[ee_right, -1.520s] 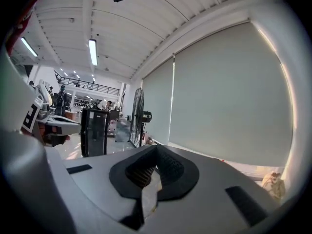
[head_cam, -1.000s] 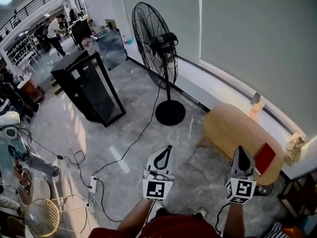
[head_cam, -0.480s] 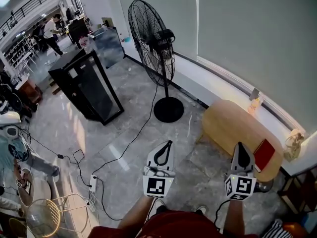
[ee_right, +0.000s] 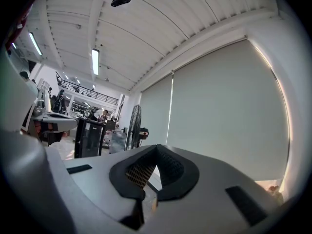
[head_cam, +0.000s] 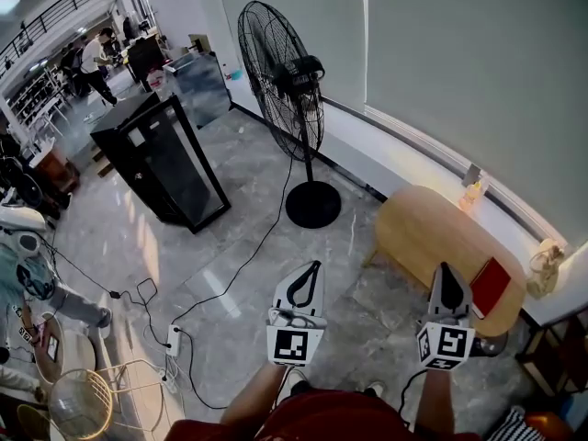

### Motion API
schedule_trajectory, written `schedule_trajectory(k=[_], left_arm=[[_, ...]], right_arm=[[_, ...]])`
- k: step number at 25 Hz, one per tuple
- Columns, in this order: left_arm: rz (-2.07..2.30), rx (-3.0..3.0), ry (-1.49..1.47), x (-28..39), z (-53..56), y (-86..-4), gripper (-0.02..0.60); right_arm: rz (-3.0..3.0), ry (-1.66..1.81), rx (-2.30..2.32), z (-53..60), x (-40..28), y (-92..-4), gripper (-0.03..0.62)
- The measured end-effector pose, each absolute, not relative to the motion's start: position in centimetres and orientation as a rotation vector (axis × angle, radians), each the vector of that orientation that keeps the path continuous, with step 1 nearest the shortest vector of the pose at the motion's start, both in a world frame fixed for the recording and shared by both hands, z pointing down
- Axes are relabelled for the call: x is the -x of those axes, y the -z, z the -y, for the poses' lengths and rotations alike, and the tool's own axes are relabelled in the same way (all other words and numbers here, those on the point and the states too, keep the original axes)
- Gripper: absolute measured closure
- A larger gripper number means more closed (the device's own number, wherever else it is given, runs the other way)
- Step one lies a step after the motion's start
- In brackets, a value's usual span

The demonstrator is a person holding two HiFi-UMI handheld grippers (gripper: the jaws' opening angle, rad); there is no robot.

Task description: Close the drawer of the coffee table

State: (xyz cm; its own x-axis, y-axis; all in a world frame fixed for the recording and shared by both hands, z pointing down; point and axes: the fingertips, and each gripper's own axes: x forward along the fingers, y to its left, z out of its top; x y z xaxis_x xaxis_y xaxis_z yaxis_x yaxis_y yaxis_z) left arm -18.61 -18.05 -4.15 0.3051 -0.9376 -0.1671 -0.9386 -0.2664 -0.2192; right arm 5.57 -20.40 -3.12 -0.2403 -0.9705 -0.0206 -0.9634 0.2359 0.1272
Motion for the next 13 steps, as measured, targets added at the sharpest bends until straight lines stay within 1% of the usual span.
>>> schedule_trajectory(k=[13], left_arm=[[-1.701,2.289,0.002,17.91,17.6,4.09,0.575]], right_arm=[[2.444,0.173,-1.869,20.53,-5.4,2.79,0.597]])
